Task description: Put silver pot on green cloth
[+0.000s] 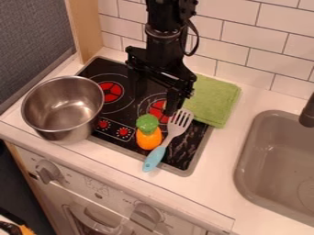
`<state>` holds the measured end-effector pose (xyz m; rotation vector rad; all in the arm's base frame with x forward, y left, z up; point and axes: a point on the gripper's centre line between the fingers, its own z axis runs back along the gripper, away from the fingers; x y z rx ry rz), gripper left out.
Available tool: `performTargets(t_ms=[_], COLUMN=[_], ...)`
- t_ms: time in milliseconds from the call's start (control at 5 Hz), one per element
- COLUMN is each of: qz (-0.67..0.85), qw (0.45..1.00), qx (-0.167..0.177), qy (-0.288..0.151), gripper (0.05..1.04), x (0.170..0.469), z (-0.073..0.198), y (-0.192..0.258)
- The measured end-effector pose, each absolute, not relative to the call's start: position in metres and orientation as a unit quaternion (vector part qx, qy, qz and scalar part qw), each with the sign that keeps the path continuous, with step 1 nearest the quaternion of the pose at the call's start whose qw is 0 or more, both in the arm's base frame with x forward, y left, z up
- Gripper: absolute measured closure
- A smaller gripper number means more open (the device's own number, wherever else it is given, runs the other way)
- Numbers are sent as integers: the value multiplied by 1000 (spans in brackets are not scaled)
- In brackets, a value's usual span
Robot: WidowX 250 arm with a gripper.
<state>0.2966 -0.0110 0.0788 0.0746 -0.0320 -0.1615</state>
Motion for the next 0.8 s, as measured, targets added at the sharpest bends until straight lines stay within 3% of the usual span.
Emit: performTargets(t_ms=[400, 600, 800], qz=[-66, -30, 1], qw=[998, 999, 998], qx=[19, 3, 7], qy=[3, -30, -62], gripper=[82, 82, 82], x=[295, 303, 297], z=[75, 103, 128], y=[-3, 24, 57])
